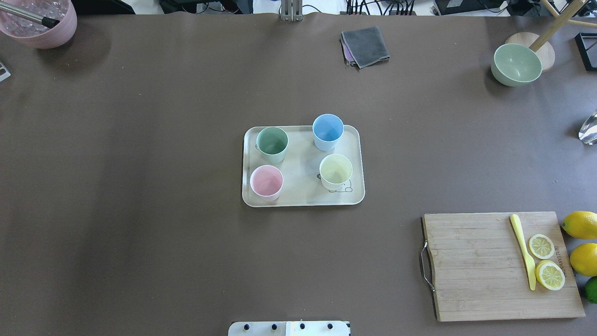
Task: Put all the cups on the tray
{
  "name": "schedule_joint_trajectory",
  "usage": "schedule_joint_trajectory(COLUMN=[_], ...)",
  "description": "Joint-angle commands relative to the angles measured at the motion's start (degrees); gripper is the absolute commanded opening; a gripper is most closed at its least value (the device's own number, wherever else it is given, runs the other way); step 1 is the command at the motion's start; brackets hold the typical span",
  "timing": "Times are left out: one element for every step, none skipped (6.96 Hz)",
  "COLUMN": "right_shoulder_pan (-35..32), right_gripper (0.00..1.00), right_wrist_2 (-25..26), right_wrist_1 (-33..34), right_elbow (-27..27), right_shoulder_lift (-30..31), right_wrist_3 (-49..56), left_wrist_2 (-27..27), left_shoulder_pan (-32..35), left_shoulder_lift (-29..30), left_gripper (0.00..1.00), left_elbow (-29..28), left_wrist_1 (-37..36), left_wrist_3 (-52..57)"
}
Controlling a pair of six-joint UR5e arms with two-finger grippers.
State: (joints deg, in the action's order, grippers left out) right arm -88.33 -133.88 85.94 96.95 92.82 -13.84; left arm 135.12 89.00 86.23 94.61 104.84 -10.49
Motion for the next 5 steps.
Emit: schedule_joint_trajectory(right_shoulder_pan=[1.1, 1.1, 1.1, 1.1, 1.1], right_gripper=[1.0, 1.0, 1.0, 1.0, 1.0], right_wrist_2=[0.0, 0.0, -0.1, -0.1, -0.2], right_wrist_1=[0.5, 0.4, 0.4, 0.4, 0.4], right_elbow=[-0.4, -0.4, -0.4, -0.4, -0.4], right_shoulder_lift=[-1.3, -1.4, -1.3, -1.3, -1.3], right_wrist_3=[-0.1, -0.1, -0.1, -0.1, -0.1], left_wrist_2=[0.1, 0.1, 0.0, -0.1, -0.1], left_shoulder_pan=[0.0, 0.0, 0.0, -0.1, -0.1], left_shoulder_lift=[-0.1, 0.1, 0.3, 0.7, 0.7], left_gripper=[0.98, 0.98, 0.98, 0.98, 0.98], left_elbow=[0.0, 0.0, 0.0, -0.3, -0.4], left_wrist_1=[0.0, 0.0, 0.0, 0.0, 0.0], left_wrist_3=[-0.1, -0.2, -0.4, -0.5, -0.4])
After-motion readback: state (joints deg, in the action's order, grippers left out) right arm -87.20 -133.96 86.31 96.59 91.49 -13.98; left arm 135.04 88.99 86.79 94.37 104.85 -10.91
